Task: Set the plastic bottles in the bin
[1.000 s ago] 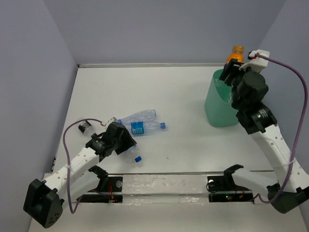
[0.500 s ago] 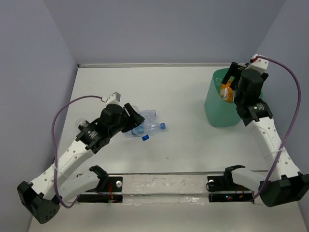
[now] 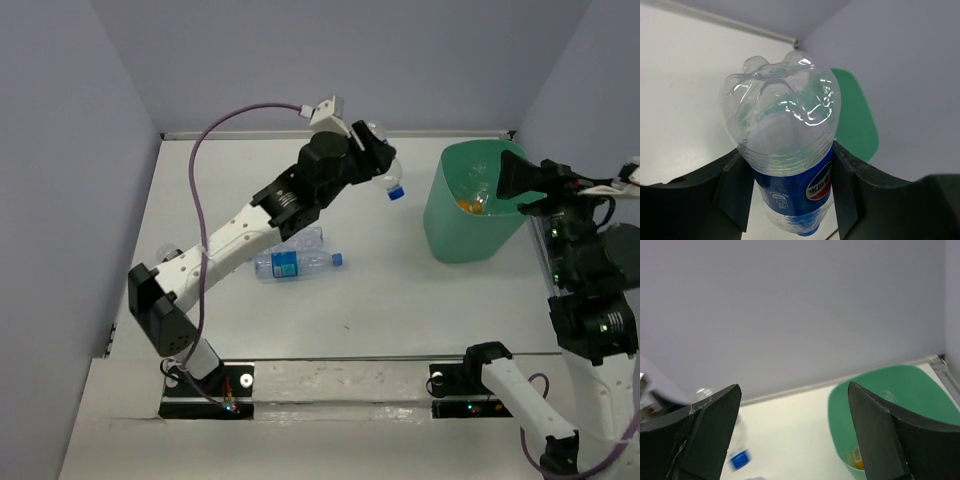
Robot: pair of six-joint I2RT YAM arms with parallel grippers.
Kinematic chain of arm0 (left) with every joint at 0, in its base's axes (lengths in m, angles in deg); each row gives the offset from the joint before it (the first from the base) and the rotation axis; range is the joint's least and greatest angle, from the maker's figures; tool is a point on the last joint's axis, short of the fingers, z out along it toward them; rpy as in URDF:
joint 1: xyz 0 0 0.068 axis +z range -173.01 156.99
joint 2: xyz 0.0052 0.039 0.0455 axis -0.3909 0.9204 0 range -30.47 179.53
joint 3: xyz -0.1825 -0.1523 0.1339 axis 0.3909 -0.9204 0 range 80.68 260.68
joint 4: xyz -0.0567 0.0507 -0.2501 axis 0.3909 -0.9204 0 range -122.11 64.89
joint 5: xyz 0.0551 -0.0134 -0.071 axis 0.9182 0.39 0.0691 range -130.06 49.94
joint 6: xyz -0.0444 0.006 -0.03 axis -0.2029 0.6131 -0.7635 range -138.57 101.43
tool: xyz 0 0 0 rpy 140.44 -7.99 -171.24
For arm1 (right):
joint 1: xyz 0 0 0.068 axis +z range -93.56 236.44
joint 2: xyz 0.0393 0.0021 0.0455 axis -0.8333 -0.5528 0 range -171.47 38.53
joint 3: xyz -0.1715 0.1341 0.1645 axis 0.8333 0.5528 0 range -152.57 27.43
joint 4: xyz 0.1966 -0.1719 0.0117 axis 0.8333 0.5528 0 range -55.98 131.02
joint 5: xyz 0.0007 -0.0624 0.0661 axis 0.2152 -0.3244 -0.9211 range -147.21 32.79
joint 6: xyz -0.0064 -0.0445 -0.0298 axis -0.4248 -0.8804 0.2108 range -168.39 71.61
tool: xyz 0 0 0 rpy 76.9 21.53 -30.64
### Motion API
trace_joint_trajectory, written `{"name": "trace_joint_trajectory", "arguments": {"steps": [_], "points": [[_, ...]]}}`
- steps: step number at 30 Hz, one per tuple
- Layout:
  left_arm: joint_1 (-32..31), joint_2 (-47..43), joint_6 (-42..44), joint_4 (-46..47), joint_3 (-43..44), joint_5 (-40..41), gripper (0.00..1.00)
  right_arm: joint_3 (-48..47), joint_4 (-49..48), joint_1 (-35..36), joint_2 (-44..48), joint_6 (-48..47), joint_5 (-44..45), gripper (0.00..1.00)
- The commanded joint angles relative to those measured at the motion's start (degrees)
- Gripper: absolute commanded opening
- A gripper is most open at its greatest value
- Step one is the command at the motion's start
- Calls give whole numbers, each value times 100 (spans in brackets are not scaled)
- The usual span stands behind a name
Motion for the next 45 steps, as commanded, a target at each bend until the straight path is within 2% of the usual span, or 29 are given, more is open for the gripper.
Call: {"name": "trace_joint_trajectory", "arguments": {"steps": [1,5,9,14,18,19,20,22,23,25,31,34,37,38,40,41,42,43,44,45], "points": [[-280,1042,642,842,1694,325,51,-401,-260,-29,512,318,-918,92],[-429,2481,985,938,3590,360,52,-340,-313,-29,715,362,-935,92],[-482,3416,1065,1253,4613,176,52,-200,-400,-29,821,459,-1076,92],[-605,4118,1223,2422,4791,96,55,-120,-506,-29,883,521,-1401,91],[-719,4761,1268,2468,5582,-114,59,-68,-497,-29,926,503,-1472,91],[-763,4823,1276,2512,5617,-263,62,-59,-506,-29,953,494,-1428,91],[-798,4884,1311,2608,5617,-264,72,-33,-515,-29,970,468,-1419,91],[-895,4894,1495,2679,5617,-247,84,-6,-550,-29,979,450,-1367,91],[-904,4885,1539,2714,5626,-229,99,11,-550,-29,988,433,-1349,91],[-922,4841,1636,2697,5618,-229,99,20,-567,-29,988,407,-1296,91],[-825,4288,2101,2521,5530,-316,99,108,-576,-29,909,354,-1339,91],[-650,3674,2356,2179,5232,-299,99,170,-533,-29,777,248,-2014,90],[-316,2708,2498,1722,4337,-308,99,275,-506,-29,506,222,-2902,88],[-211,2140,2515,1486,4047,-308,99,293,-506,-29,409,222,-3174,87],[149,1214,2489,1221,3020,-361,99,476,-646,-29,-12,310,-4149,85],[264,915,2480,985,2677,-378,99,625,-812,-29,-179,684,-4474,84],[474,590,2437,844,1960,-361,99,827,-1475,-29,-346,949,-5156,83],[476,300,2427,712,1587,-344,99,1064,-1943,76,-522,1204,-5163,83],[624,-329,2445,519,852,-352,99,1423,-2235,233,-863,1493,-5407,82],[660,-649,2506,508,845,-309,99,1427,-2368,487,-1032,1366,-5261,82]]}}
